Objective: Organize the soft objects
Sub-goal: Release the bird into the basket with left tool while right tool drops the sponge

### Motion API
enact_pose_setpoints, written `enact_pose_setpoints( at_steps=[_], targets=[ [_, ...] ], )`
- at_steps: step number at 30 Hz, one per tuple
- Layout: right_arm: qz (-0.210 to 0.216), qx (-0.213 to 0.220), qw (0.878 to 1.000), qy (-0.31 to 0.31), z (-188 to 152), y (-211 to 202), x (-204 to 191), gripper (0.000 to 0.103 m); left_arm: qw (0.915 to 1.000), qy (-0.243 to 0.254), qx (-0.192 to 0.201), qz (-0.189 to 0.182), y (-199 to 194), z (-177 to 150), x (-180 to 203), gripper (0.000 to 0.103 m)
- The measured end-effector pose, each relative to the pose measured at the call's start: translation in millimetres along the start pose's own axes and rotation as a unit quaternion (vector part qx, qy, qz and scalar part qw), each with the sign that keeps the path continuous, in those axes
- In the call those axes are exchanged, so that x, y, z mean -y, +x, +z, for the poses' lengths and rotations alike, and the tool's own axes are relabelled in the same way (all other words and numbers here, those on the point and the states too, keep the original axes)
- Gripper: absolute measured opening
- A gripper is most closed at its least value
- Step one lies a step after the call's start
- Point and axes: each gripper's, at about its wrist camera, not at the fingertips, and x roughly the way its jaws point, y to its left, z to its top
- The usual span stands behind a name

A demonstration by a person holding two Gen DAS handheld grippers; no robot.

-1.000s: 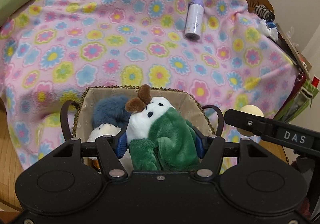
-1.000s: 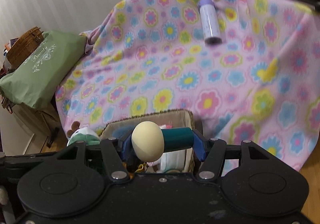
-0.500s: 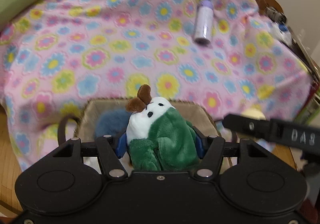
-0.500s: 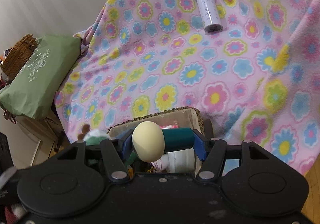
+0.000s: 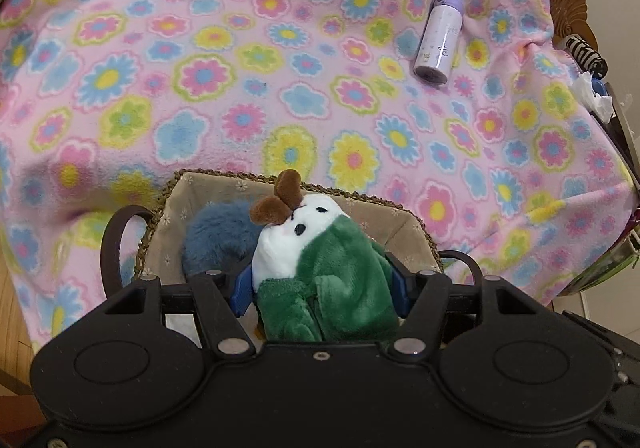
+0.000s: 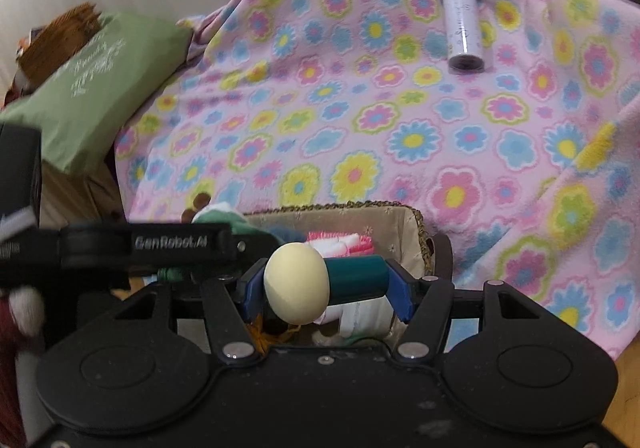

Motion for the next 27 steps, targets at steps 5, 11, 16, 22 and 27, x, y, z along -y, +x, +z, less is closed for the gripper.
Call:
enact_pose_setpoints(
  at_steps=[5,11,16,22,27],
  targets=[
    [-0.001,-0.003,1.0,-0.004,-1,1,2,0.061,0.9999,0.004,0.014,0.007,-4,1,1,0.074],
    [-0.009,0.001,1.0,-0.003,-2,0,4,0.067,0.9991,0.016,0.03,0.024,-9,-1,3,0.074],
    [-0.028,0.005,1.0,-0.01,-5,-3,6,0.068,0.9955,0.042,0.061,0.06,-21,-5,10,0.075],
    [-0.05,0.009,0.999,0.003,-7,-6,13,0.072,0.9881,0.072,0.091,0.101,-33,-11,18,0.085],
    [-0.067,0.016,0.998,0.013,-8,-9,15,0.075,0.9836,0.09,0.102,0.118,-40,-19,23,0.089]
  ],
)
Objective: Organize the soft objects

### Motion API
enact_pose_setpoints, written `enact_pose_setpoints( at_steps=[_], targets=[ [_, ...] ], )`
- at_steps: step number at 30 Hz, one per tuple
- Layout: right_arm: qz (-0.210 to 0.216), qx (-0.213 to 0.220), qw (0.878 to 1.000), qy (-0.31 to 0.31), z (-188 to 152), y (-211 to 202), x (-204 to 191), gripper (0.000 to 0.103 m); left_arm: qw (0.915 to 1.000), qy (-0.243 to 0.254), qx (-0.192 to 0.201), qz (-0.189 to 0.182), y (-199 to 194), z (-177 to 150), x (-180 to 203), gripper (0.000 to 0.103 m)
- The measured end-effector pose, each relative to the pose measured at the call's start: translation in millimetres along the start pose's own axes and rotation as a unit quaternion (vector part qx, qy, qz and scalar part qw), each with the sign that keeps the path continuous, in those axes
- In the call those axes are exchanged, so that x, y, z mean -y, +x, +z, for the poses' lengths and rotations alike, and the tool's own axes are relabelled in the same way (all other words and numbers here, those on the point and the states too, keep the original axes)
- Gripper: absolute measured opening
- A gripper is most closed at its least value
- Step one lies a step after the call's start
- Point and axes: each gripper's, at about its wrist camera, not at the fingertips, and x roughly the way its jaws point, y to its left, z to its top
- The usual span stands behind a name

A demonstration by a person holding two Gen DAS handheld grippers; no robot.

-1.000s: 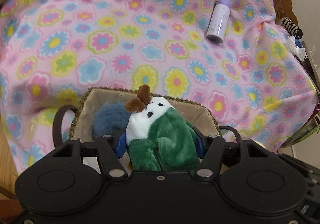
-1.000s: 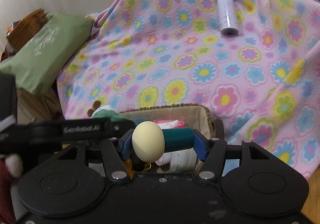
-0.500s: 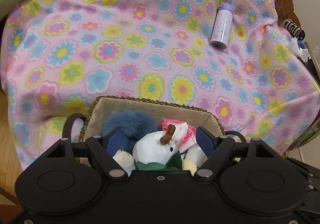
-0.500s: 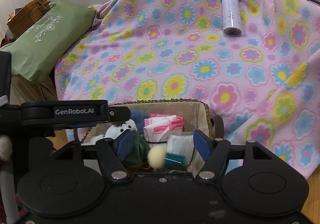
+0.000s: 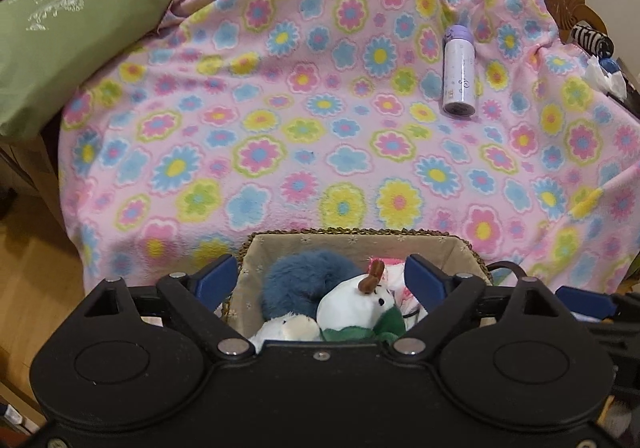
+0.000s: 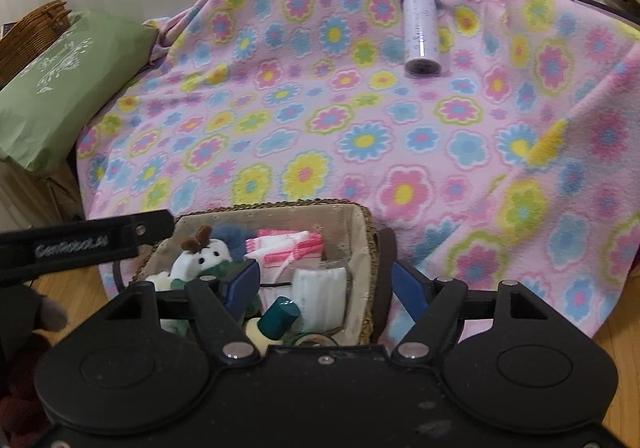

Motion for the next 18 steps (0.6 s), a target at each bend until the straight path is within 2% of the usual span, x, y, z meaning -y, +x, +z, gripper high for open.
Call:
enact_pose_setpoints(
  at_steps=[6,8,18],
  targets=[
    [-0.014,0.007,1.0,0.003,-1,-3,1,0.079,0.9999,0.004,-0.001,0.011,-5,-4,1,0.09],
    [-0.018,0.009,1.0,0.003,-1,-4,1,0.081,0.9998,0.005,-0.003,0.019,-6,-6,0,0.096],
    [-0.027,0.01,1.0,0.002,-2,-5,3,0.086,0.9996,0.011,-0.007,0.024,-7,-13,1,0.099]
  ],
)
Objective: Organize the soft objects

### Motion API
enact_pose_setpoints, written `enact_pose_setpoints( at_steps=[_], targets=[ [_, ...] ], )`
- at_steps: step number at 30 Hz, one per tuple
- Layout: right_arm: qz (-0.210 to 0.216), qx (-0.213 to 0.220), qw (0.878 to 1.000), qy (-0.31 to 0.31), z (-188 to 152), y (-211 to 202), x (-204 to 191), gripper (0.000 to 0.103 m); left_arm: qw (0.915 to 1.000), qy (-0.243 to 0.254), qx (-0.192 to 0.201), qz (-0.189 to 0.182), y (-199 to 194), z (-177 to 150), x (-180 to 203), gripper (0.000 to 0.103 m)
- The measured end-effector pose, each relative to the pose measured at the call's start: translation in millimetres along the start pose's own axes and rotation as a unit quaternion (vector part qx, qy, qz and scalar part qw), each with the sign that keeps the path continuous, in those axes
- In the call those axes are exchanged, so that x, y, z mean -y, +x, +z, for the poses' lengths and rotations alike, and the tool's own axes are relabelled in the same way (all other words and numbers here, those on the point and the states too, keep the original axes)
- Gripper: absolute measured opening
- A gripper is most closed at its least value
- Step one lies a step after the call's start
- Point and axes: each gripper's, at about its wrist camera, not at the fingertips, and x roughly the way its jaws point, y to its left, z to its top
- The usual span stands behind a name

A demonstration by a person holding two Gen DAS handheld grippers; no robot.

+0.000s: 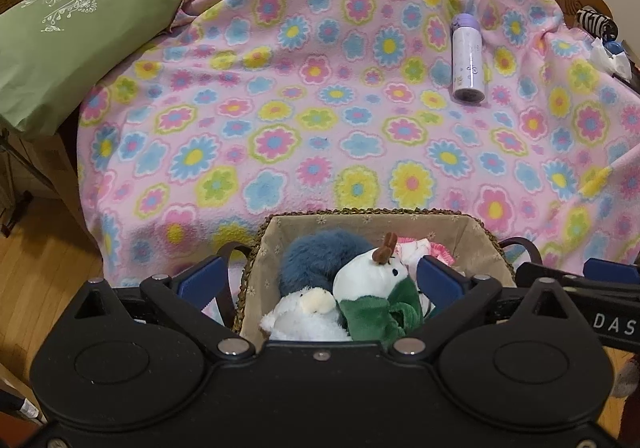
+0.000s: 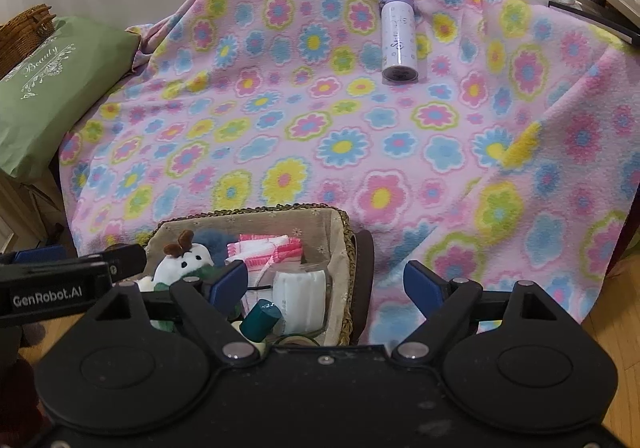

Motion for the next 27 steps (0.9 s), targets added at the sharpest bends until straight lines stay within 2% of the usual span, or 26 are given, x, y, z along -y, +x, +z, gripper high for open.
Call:
enact_pose_setpoints(
  at_steps=[15,27],
  targets=[
    [-0.002,-0.003,1.0,0.005,-0.6,0.9,3.1,0.087,0.9999,-0.001,0.001,0.012,-0.2,-4.6,-0.2,0.099],
    [-0.001,-0.006,1.0,0.005,-1.4,2.0,4.0,0.087,0.9999,-0.003,-0.011,0.005,2.0,-4.1,-0.8,0.099]
  ],
)
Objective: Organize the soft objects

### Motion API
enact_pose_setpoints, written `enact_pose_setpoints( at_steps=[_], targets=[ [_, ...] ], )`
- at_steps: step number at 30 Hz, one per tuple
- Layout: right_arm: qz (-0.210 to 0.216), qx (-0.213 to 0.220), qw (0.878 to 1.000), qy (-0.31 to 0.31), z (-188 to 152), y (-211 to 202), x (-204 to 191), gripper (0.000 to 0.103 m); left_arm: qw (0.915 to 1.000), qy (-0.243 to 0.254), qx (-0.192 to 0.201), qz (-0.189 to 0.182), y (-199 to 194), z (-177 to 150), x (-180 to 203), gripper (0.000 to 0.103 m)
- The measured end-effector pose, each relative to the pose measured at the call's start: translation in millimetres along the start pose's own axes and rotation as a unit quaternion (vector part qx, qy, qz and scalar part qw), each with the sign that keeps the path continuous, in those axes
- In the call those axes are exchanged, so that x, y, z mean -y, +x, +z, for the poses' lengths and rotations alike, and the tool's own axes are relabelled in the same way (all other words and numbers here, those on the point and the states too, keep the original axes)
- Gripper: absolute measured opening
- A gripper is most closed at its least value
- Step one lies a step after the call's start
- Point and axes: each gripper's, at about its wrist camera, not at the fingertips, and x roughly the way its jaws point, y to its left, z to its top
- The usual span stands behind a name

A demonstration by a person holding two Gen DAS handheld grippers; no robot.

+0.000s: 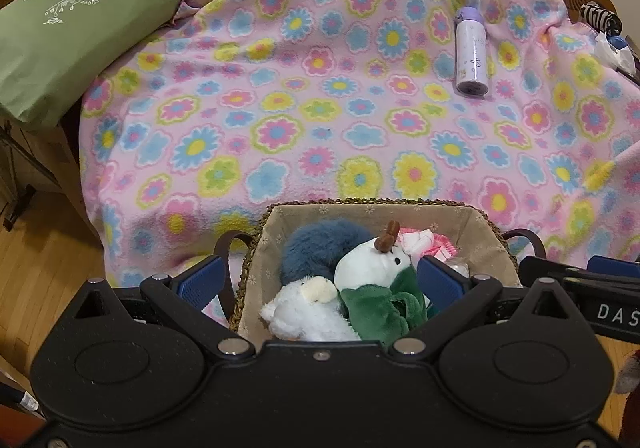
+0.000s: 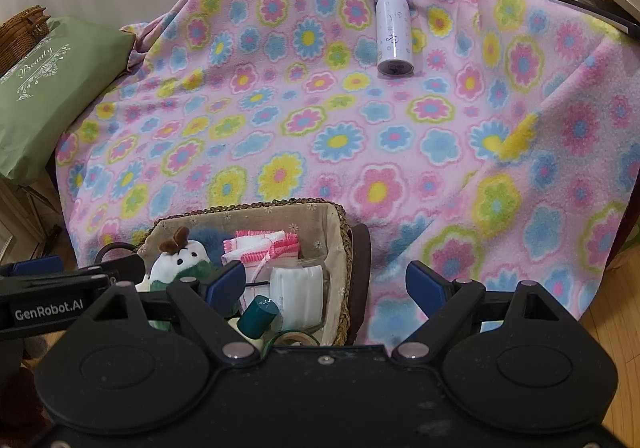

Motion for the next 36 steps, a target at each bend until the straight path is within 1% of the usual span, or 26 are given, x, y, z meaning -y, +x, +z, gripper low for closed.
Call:
enact_pose_setpoints(
  at_steps=[36],
  targets=[
    [0.0,-0.006,1.0,0.003,-3.4,2.7,-0.4,0.088,0.9999,0.001,-0.011,-0.002,4.8,-2.2,-0.8,0.099]
  ],
)
